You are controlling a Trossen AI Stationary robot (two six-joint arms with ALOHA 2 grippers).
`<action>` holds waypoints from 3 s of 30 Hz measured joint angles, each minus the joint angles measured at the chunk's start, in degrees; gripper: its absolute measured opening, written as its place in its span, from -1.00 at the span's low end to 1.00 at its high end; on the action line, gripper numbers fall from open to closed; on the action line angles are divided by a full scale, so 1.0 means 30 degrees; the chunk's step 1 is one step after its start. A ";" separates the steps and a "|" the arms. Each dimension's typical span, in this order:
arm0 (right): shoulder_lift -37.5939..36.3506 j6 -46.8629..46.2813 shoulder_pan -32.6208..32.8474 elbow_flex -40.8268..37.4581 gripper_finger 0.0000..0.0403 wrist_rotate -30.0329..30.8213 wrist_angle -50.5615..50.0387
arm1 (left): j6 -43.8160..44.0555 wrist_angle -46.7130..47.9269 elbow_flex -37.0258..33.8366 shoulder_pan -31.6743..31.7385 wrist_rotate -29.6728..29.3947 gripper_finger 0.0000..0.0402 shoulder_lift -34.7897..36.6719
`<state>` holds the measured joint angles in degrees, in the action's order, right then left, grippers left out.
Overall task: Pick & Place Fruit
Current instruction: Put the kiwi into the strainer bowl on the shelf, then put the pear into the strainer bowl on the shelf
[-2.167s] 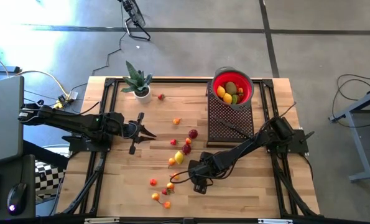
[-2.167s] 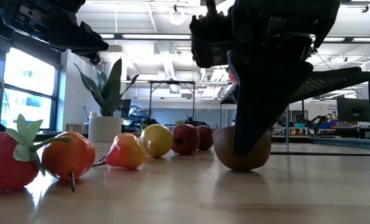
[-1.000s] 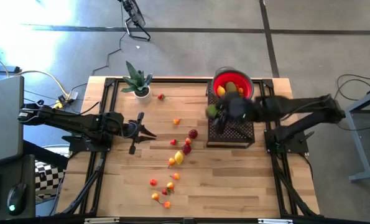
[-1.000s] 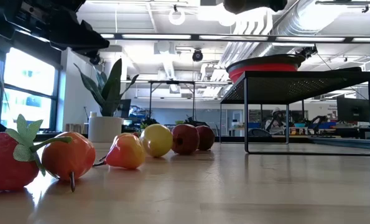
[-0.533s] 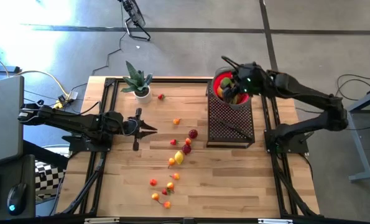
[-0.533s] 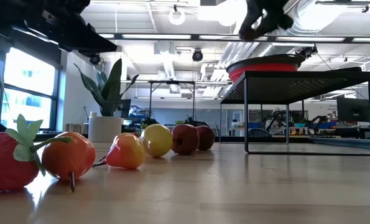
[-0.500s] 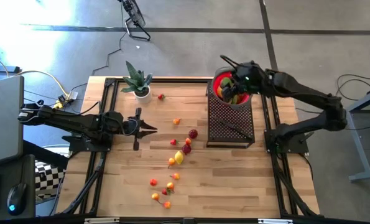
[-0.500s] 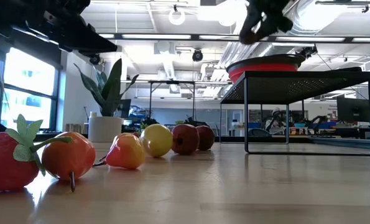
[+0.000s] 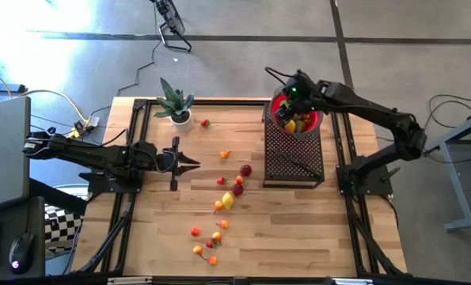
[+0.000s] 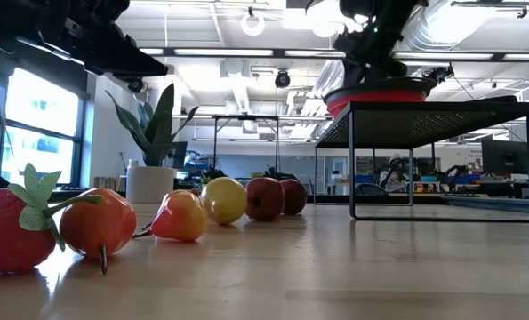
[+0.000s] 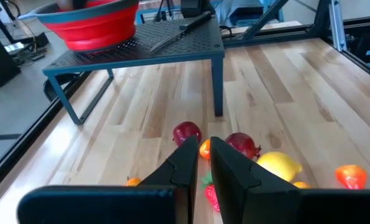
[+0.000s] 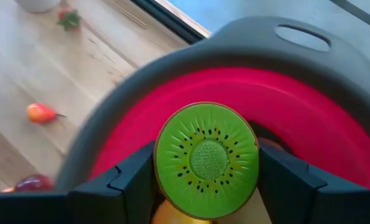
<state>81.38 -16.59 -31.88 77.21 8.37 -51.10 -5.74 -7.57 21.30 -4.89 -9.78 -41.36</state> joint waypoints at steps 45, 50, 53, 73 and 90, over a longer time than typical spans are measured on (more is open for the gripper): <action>-0.4556 0.0793 0.0027 0.0000 0.46 -0.0803 0.0551 | 0.0026 0.0022 0.0000 0.0000 -0.0132 -0.82 -0.0007; -0.5079 0.0810 0.0871 0.0000 0.45 -0.3033 0.1755 | 0.0022 0.0022 0.0000 0.0000 -0.0074 -0.82 -0.0007; -0.5128 0.1200 0.1748 0.0000 0.45 -0.3625 0.2613 | 0.0022 0.0020 0.0000 0.0005 -0.0074 -0.82 -0.0007; -0.5106 0.3227 1.0205 -0.5912 -0.24 -0.2793 1.6146 | 0.0029 0.0012 0.0000 0.0000 -0.0001 -0.82 -0.0007; -0.5106 0.4458 1.0888 -0.6096 -0.56 -0.0946 1.7798 | 0.0464 0.0015 0.0000 0.0000 0.0172 -0.81 -0.0007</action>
<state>66.06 -3.22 0.79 58.92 5.53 2.30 -4.35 -7.53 21.30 -4.89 -9.26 -41.39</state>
